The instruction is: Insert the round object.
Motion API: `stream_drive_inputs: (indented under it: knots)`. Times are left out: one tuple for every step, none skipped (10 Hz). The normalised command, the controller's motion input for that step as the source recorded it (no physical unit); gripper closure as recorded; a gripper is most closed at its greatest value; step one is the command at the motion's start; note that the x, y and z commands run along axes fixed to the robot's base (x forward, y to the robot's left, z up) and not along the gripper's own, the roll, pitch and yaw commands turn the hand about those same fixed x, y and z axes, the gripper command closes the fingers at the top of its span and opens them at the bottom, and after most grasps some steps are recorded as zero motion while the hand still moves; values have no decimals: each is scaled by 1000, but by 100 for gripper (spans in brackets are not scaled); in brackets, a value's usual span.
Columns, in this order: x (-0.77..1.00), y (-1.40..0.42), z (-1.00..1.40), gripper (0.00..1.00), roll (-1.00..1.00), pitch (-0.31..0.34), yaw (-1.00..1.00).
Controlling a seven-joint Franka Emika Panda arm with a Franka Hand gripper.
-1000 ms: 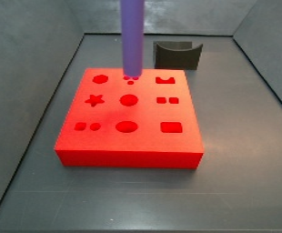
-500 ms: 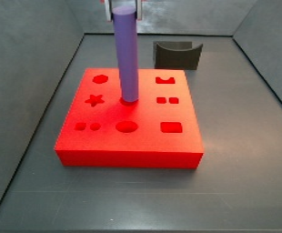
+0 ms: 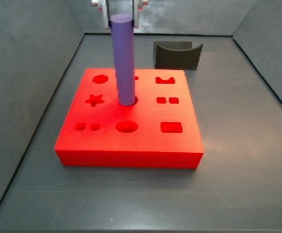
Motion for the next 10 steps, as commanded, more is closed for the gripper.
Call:
stream_drive_inputs:
  knots:
    - [357, 14, -349, 100, 40, 23, 0]
    - [277, 0, -320, 100, 39, 3, 0]
    - [111, 0, -309, 100, 47, 0, 0]
    - [37, 0, -329, 100, 47, 0, 0]
    - [77, 9, -534, 100, 46, 0, -40]
    - [60, 103, -829, 100, 63, 0, -126]
    - [229, 160, -974, 100, 21, 0, -186]
    - [166, 131, -1000, 100, 14, -19, -186]
    - [71, 34, -871, 100, 29, -74, -146]
    - [0, 0, 0, 100, 0, 0, 0]
